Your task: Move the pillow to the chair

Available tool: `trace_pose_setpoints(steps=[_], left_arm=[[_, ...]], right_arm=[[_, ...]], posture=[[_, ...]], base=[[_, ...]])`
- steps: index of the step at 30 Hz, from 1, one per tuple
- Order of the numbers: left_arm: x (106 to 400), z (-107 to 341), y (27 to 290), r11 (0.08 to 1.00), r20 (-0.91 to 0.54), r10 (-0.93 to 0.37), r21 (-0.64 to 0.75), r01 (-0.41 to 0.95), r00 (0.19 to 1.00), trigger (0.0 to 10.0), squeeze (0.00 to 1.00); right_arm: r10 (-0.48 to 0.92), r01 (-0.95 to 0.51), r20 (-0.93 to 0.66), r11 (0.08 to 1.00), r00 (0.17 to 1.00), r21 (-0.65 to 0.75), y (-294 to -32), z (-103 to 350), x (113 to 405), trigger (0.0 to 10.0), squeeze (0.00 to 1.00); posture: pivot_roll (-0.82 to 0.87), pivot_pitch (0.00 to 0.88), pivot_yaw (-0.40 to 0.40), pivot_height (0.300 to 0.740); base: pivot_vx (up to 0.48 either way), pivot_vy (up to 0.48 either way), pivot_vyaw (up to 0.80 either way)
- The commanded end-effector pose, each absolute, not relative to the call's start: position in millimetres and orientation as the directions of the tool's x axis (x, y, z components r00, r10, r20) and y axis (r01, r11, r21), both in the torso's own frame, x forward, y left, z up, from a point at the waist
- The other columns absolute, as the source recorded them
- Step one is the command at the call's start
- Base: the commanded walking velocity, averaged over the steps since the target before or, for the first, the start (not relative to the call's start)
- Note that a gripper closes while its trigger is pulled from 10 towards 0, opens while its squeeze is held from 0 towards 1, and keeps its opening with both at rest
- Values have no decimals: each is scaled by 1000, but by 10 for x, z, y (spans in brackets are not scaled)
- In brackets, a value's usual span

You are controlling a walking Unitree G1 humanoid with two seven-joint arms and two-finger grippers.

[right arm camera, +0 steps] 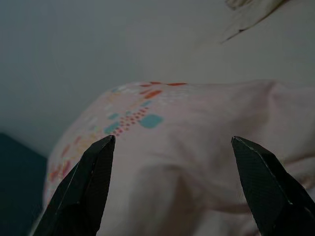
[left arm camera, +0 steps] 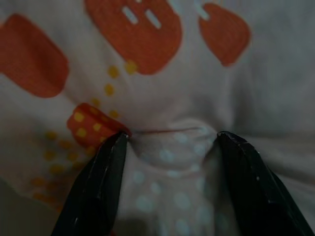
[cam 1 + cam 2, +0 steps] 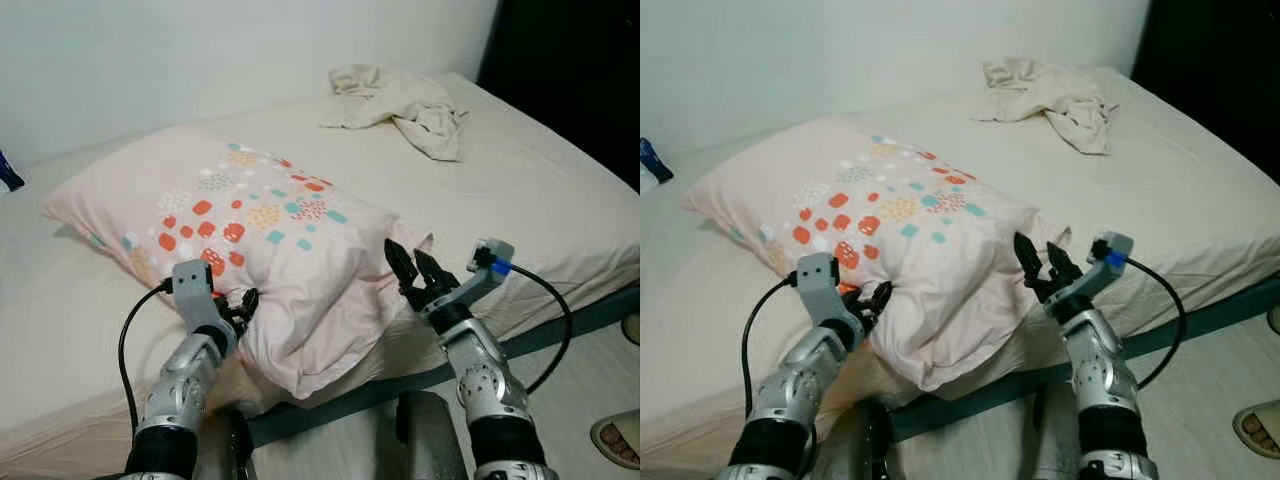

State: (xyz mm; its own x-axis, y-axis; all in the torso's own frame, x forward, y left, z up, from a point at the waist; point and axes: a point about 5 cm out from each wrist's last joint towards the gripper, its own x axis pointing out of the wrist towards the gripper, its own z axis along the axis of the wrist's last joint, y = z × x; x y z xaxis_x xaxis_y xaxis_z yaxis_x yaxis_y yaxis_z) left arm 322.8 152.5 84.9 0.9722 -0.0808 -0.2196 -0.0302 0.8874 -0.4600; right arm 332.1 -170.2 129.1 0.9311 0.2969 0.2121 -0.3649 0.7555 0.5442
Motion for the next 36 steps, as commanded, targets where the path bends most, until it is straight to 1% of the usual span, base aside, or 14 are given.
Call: trace_pose_setpoints(steps=[1, 2, 3, 6, 8, 12, 13, 16, 20, 23, 24, 27, 30, 36], left_arm=[[3212, 829, 1570, 855, -246, -60, -513, -77, 967, 10000, 0], [3227, 887, 1590, 849, -226, -52, -523, -76, 973, 10000, 0], [3254, 974, 1636, 849, -198, -31, -522, -79, 980, 10000, 1000], [3327, 1230, 1777, 869, -115, 22, -489, -76, 993, 10000, 1000], [3394, 1493, 1930, 865, -44, 79, -494, -90, 996, 10000, 1000], [3407, 1610, 1979, 865, -10, 92, -495, -85, 996, 10000, 1000], [3414, 1711, 2023, 863, 15, 105, -499, -84, 994, 10000, 1000], [3417, 1777, 2055, 862, 30, 120, -499, -89, 992, 10000, 1000], [3412, 1764, 2078, 873, 16, 139, -474, -115, 990, 10000, 1000], [3401, 1558, 2109, 882, -73, 184, -428, -197, 980, 10000, 1000], [3401, 1558, 2109, 882, -73, 184, -428, -197, 980, 10000, 1000], [3419, 1390, 2182, 861, -150, 274, -403, -311, 950, 10000, 1000], [3460, 1330, 2278, 836, -195, 335, -389, -386, 922, 10000, 1000], [3479, 1244, 2376, 801, -253, 349, -420, -427, 902, 10000, 1000]], right_arm=[[330, -399, 225, 731, 917, 554, -1611, 1301, 3315, 10000, 0], [337, -405, 226, 728, 914, 553, -1599, 1298, 3313, 10000, 0], [341, -409, 227, 725, 912, 554, -1589, 1293, 3311, 10000, 0], [350, -413, 223, 723, 910, 553, -1580, 1272, 3299, 10000, 0], [366, -423, 218, 721, 905, 549, -1566, 1246, 3268, 10000, 0], [378, -433, 218, 717, 900, 546, -1552, 1242, 3253, 10000, 0], [384, -443, 226, 708, 895, 550, -1537, 1246, 3240, 10000, 0], [401, -464, 240, 692, 884, 553, -1510, 1255, 3220, 10000, 0], [420, -484, 249, 677, 873, 554, -1474, 1257, 3199, 10000, 0], [441, -505, 257, 660, 860, 557, -1425, 1262, 3169, 10000, 0], [441, -505, 257, 660, 860, 557, -1425, 1262, 3169, 10000, 0], [446, -517, 272, 647, 853, 561, -1406, 1290, 3138, 10000, 0], [454, -529, 280, 642, 846, 555, -1390, 1321, 3094, 10000, 0], [459, -537, 286, 643, 841, 545, -1394, 1353, 3020, 10000, 0]], posture=[[-79, 189, 134, 536], [-79, 189, 134, 536], [-78, 188, 134, 536], [-78, 189, 134, 536], [-75, 189, 135, 536], [-75, 193, 136, 536], [-74, 197, 137, 536], [-73, 201, 139, 536], [-71, 205, 138, 536], [-76, 216, 138, 536], [-76, 216, 138, 536], [-89, 223, 143, 536], [-100, 229, 147, 536], [-112, 239, 155, 536]], base=[[0, 0, 0], [0, 0, 0], [0, 0, 0], [0, 0, 0], [0, 0, 0], [0, 0, 0], [0, 0, 0], [0, 0, 0], [0, 0, 0], [0, 0, 0], [0, 0, 0], [0, 0, 0], [0, 0, 0], [0, 0, 0]])
